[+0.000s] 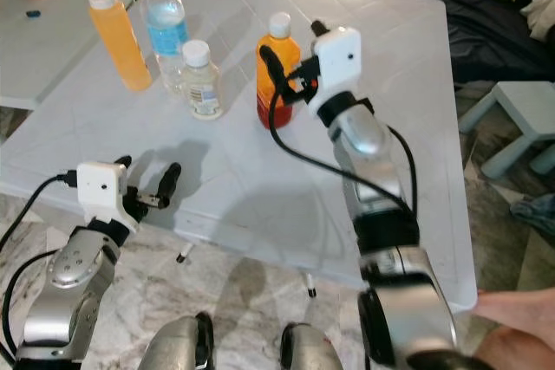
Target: Restocking fridge
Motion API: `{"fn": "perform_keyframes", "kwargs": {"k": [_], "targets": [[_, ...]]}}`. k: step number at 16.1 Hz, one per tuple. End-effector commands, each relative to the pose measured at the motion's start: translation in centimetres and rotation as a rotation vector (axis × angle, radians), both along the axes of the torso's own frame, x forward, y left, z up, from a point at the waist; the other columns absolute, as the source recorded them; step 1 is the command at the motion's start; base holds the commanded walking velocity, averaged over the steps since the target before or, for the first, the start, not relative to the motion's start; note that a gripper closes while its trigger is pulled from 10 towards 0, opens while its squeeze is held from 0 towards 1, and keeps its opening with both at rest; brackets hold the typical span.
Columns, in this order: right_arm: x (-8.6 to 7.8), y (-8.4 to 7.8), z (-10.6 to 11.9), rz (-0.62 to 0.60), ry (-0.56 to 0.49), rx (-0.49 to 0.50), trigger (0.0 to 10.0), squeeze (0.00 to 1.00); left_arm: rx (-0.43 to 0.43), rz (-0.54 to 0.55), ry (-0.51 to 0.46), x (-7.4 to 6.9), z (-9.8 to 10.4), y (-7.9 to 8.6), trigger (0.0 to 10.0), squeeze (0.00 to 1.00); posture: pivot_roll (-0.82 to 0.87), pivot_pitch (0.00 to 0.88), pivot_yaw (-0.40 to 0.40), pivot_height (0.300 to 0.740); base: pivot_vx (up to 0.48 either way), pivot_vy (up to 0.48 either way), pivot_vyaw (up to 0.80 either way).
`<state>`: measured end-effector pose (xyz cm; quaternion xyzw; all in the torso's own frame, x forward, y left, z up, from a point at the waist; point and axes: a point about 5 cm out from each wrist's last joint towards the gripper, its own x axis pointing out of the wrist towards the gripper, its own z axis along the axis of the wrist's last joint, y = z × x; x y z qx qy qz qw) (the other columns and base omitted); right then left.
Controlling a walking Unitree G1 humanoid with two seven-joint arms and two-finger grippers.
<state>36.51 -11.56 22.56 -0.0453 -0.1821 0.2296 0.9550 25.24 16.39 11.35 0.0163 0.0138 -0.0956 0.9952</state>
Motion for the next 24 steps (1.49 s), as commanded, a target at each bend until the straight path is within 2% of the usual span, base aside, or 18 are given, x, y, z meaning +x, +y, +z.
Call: {"fn": "perform_keyframes", "kwargs": {"k": [1, 8, 9, 10, 18, 22, 23, 24], "targets": [[0.4, 0.2, 0.8, 0.016, -0.018, 0.028, 10.0, 0.00, 0.014, -0.010, 0.002, -0.2, 0.1, 0.0, 10.0, 0.00, 0.11, 0.175, -0.006, 0.740, 0.000, 0.000, 0.00], [1.5, 1.2, 1.0, 0.042, -0.015, -0.016, 10.0, 0.00, 0.027, -0.008, 0.007, -0.2, 0.2, 0.0, 10.0, 0.00, 0.11, 0.175, -0.008, 0.740, 0.000, 0.000, 0.00], [1.4, 1.2, 1.1, 0.054, -0.028, -0.019, 1.6, 0.00, 0.027, -0.011, 0.008, -0.2, 0.2, -0.1, 10.0, 0.00, 0.11, 0.175, -0.009, 0.740, 0.000, 0.000, 0.00], [1.4, 1.3, 1.1, 0.060, -0.041, -0.037, 0.0, 0.00, 0.030, -0.017, 0.013, -0.3, 0.1, -0.2, 10.0, 0.00, 0.11, 0.174, -0.009, 0.740, 0.000, 0.000, 0.00], [1.7, 1.6, 1.9, 0.065, -0.044, -0.040, 0.0, 0.00, 0.043, -0.040, 0.035, -0.3, -0.4, -0.6, 10.0, 0.00, 0.10, 0.172, -0.014, 0.740, 0.000, 0.000, 0.00], [1.8, 1.7, 2.1, 0.072, -0.025, -0.037, 0.4, 0.00, 0.046, -0.049, 0.046, -0.4, -0.6, -0.9, 10.0, 0.00, 0.10, 0.170, -0.015, 0.740, 0.000, 0.000, 0.00], [1.9, 1.8, 2.0, 0.069, -0.014, -0.047, 0.0, 0.00, 0.046, -0.051, 0.047, -0.4, -0.7, -1.0, 10.0, 0.00, 0.10, 0.170, -0.014, 0.740, 0.000, 0.000, 0.00], [1.9, 1.8, 2.0, 0.066, -0.007, -0.048, 0.0, 0.00, 0.047, -0.053, 0.048, -0.4, -0.7, -1.0, 10.0, 0.00, 0.10, 0.169, -0.013, 0.740, 0.000, 0.000, 0.00]]}}
